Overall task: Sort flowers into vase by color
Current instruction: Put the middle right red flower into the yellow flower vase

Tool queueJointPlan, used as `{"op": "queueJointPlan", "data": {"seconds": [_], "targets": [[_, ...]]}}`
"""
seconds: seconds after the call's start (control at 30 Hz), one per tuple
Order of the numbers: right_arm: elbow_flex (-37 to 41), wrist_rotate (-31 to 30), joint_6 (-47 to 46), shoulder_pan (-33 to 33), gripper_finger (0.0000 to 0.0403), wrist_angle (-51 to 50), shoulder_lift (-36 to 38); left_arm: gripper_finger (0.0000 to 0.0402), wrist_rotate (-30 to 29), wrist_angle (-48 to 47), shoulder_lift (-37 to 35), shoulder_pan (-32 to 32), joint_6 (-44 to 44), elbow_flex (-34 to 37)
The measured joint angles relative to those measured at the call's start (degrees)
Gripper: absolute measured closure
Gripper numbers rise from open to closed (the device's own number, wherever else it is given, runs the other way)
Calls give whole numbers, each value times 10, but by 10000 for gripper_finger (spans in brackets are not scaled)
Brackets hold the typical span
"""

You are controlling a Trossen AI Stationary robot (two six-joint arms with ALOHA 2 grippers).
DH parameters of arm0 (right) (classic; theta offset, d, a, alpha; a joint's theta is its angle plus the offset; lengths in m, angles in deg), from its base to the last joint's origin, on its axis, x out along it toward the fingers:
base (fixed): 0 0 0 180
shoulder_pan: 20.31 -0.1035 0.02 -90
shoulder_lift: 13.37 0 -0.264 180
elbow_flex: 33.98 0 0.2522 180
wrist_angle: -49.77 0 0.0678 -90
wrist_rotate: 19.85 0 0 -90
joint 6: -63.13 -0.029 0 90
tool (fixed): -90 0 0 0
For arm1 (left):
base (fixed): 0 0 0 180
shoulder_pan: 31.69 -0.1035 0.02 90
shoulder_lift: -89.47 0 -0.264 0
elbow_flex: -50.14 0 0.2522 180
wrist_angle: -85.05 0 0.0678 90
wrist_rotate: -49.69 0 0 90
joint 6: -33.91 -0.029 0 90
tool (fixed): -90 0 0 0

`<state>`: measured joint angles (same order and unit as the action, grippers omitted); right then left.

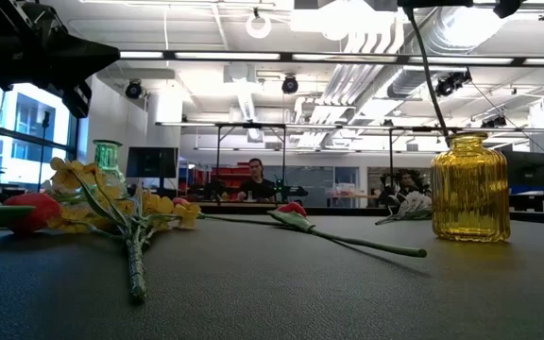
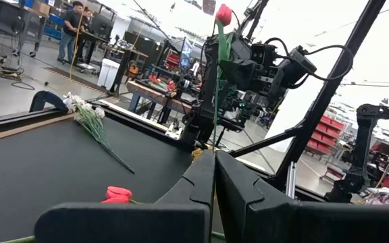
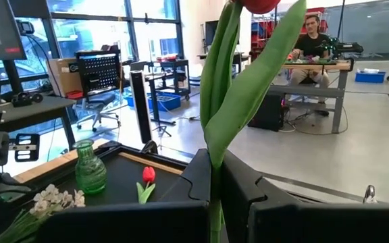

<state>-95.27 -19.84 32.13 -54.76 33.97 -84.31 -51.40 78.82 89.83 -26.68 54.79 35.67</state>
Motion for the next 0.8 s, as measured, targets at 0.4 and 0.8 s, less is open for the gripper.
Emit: {"op": "queueJointPlan", "data": {"seconds": [0.4,0.8], "targets": [[0,0,50,-13,403,42,0,401,0,-4,0,0,0,0],[0,0,180,-32,403,132,1,401,0,-4,0,0,0,0]]}}
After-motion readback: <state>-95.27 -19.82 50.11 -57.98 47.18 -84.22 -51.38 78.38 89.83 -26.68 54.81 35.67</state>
